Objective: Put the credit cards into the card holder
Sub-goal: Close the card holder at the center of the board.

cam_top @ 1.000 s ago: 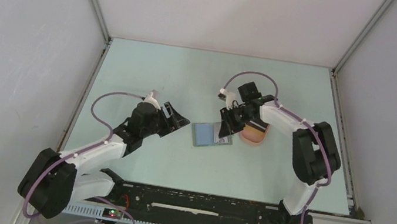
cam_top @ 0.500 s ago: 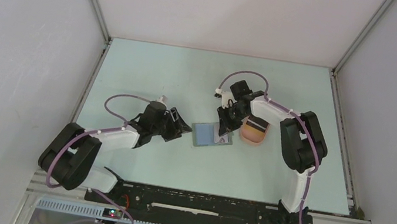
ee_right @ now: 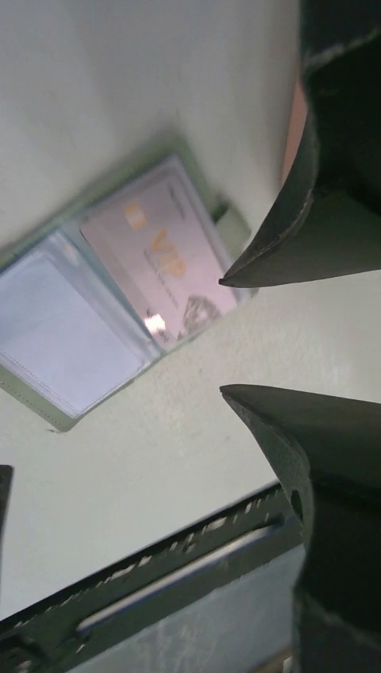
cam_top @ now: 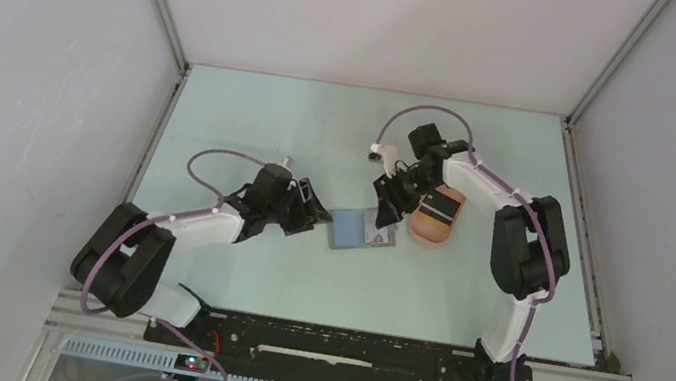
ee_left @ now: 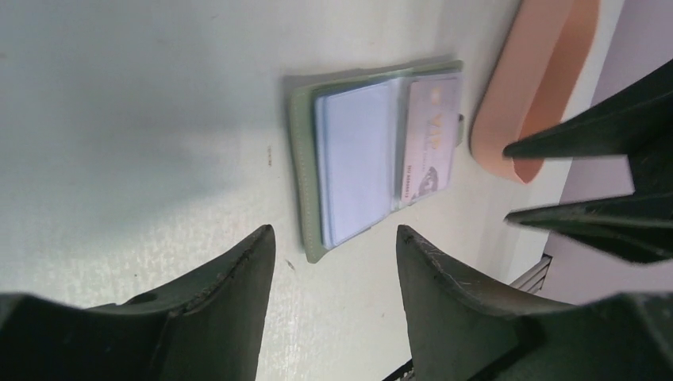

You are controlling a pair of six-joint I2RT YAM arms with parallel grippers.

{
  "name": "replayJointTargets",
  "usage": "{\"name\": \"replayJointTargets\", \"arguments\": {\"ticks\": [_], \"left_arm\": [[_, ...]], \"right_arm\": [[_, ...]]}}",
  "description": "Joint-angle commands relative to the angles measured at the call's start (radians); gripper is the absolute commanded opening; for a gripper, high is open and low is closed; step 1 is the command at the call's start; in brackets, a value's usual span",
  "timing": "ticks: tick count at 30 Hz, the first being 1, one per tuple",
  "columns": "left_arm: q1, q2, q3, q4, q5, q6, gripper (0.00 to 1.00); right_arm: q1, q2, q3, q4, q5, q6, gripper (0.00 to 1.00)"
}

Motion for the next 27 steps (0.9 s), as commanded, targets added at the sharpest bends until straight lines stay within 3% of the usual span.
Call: {"name": "replayJointTargets", "arguments": {"ticks": [1,4,6,13,27], "left_arm": [[-0.004,-0.111,0.063,-0.038,-0.041,0.129,0.62],[-0.002,-0.165,0.056,-0.040,-0.064,0.167,0.63],[-0.002,-0.196,0.044,-0.033,-0.072,0.177,0.63],[-0.002,-0.272,-0.019,-0.011,-0.081,0.176,0.63],[0.002,-0.281,-0.044,0.006,-0.076,0.183,0.63]], "right_arm": [[-0.049,-0.108,0.058,-0.119,-0.063,-0.448,0.57],[-0.031,-0.137,0.001,-0.222,-0.044,-0.930,0.59],[-0.006,-0.139,-0.034,-0.225,0.029,-1.101,0.60],[0.027,-0.070,-0.037,-0.051,0.146,-1.063,0.59],[0.031,0.025,-0.059,-0.012,0.230,-1.053,0.54]]}}
